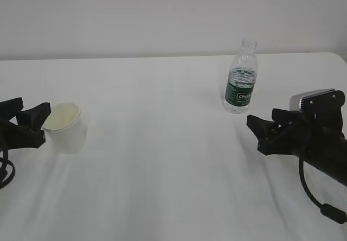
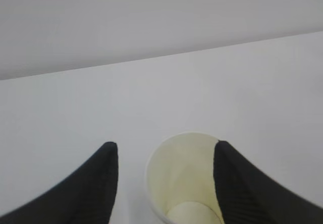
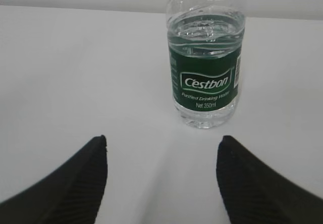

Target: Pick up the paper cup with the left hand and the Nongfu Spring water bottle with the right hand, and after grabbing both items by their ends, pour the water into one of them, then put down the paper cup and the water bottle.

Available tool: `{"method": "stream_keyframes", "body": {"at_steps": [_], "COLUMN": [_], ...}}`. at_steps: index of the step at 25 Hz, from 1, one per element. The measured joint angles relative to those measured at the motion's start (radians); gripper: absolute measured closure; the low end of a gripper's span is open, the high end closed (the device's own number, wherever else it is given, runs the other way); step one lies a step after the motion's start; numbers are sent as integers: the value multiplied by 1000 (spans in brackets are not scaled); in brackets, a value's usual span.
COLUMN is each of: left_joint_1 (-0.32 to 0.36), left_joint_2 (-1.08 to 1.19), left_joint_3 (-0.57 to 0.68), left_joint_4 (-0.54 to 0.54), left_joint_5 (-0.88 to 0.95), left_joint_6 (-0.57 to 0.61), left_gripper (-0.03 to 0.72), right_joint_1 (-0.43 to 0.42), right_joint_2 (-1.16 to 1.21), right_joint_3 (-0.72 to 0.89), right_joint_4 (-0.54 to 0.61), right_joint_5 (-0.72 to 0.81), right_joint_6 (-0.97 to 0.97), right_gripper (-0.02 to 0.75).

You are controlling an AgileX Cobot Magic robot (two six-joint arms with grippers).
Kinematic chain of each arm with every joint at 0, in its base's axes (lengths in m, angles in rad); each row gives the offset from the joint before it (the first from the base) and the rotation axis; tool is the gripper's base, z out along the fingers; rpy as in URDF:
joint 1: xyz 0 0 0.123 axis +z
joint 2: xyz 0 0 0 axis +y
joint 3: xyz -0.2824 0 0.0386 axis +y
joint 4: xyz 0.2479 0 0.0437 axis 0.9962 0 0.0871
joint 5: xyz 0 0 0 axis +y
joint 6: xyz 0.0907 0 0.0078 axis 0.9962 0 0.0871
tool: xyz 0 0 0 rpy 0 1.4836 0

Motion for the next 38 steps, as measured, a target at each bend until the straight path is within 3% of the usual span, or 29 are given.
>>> {"method": "stream_keyframes", "body": {"at_steps": [11,19,28,38], "left_joint_1": [0,0,0,0], "left_joint_2": [-7,-8,-8,13], "left_joint_3": [24,73,97,97], "left_joint_4": [98,118,162,123], "left_joint_5": [0,0,0,0], "left_joint_6": [1,1,1,1], "left_gripper": [256,188,168,94], "right_joint_1": [0,0,0,0], "right_joint_2": [0,0,4,56], "right_joint_3": [-1,-1,-13,-89], "right_joint_4": [-2,2,40,40], "right_joint_5": [0,0,0,0], "right_joint_6": [2,-15,-26,-26], "right_gripper": [220,216,149,143]}}
